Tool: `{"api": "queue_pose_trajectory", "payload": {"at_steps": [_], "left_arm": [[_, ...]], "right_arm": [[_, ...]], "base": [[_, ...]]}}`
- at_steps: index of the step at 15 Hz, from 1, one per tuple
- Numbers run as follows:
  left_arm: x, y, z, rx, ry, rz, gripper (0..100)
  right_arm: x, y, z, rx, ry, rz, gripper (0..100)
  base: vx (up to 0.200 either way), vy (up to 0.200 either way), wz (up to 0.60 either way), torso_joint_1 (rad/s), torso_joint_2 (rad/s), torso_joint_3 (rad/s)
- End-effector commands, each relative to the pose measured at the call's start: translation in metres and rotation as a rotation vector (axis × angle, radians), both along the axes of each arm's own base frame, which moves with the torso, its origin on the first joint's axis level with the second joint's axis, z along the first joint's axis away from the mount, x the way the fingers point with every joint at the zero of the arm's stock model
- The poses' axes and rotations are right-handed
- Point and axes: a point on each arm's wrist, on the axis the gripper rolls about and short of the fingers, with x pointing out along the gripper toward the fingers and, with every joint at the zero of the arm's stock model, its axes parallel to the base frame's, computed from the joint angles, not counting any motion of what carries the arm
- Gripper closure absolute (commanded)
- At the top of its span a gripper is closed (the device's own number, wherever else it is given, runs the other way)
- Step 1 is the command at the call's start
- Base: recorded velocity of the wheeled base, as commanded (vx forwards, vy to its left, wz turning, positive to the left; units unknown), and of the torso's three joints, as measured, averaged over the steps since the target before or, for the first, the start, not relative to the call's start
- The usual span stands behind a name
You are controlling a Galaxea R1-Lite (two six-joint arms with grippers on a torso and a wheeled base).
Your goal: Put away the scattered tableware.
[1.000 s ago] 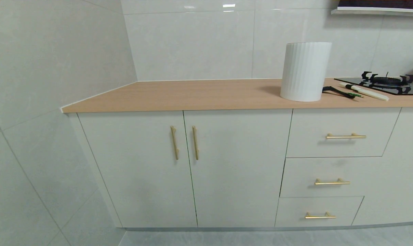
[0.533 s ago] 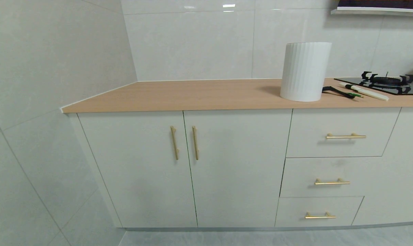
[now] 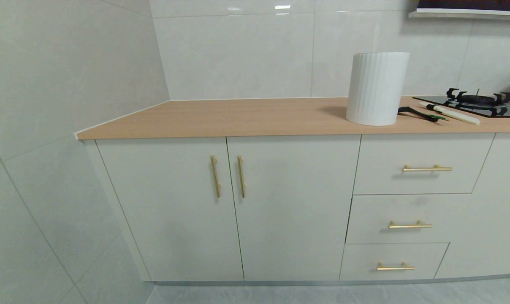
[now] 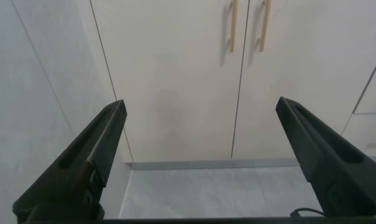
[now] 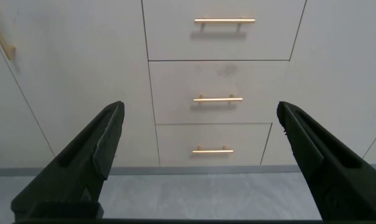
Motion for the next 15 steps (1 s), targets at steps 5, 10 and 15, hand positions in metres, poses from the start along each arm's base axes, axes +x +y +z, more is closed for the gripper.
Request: {"api": "queue_pose_trajectory", "payload": {"at_steps": [5, 10, 15], "left_arm": [[0.0, 0.0, 0.0001, 0.0, -0.001, 0.002, 0], [0.0, 0.0, 0.0001, 0.0, -0.001, 0.002, 0], [0.0, 0.0, -0.0001, 0.0, 0.001, 0.001, 0]], "right_arm": [[0.0001, 0.0, 0.0, 0.001, 0.002, 0.0, 0], [0.0001, 0.0, 0.0, 0.001, 0.002, 0.0, 0], [0.0001, 0.0, 0.0, 0.001, 0.002, 0.0, 0]], "base": [[0.0, -0.12, 0.0, 0.001, 0.0, 0.0], [0.0, -0.2, 0.0, 0.001, 0.0, 0.0], [0.0, -0.2, 0.0, 0.005, 0.0, 0.0]]}}
